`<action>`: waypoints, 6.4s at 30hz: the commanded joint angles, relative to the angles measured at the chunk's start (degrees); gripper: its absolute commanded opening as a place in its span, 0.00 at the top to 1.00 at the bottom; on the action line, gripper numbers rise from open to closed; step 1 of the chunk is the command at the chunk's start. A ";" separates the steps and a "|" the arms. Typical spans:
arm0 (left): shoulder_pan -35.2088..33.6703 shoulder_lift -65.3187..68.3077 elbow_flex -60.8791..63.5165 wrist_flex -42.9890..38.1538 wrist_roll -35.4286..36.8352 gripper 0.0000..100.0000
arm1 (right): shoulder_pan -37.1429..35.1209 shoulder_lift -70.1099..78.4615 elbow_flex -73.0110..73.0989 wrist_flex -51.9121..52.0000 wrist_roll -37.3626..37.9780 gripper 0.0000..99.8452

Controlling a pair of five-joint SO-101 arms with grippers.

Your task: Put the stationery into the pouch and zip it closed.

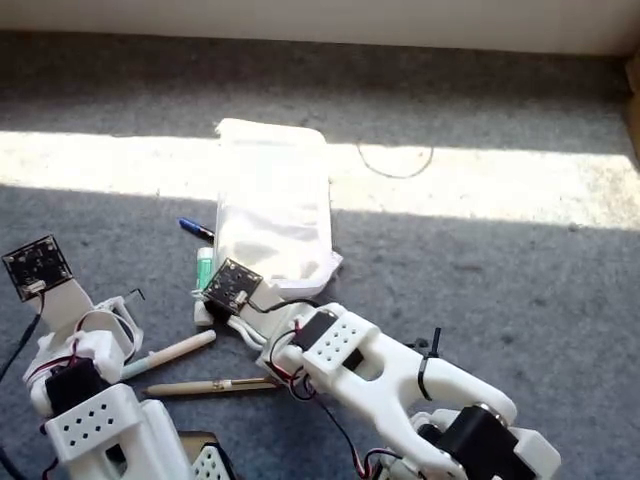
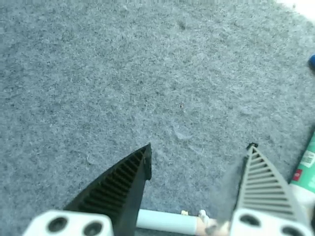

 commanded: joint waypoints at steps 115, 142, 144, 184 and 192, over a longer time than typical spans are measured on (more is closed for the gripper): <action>-0.13 -0.84 -0.48 -0.97 0.26 0.72 | 7.34 -4.26 -6.29 7.52 -0.44 0.79; -0.13 -0.84 -0.40 -0.97 0.18 0.72 | 5.93 0.92 -7.43 2.42 -0.35 0.86; -0.13 -0.84 -0.40 -0.97 0.18 0.72 | 5.93 1.01 -7.43 2.42 -0.35 0.86; 19.91 -0.84 -31.08 15.21 5.10 0.62 | 6.02 -29.05 -26.68 14.99 2.20 0.99; 28.35 -0.75 -36.62 16.70 10.02 0.62 | 5.93 -29.05 -31.52 14.99 -0.09 0.99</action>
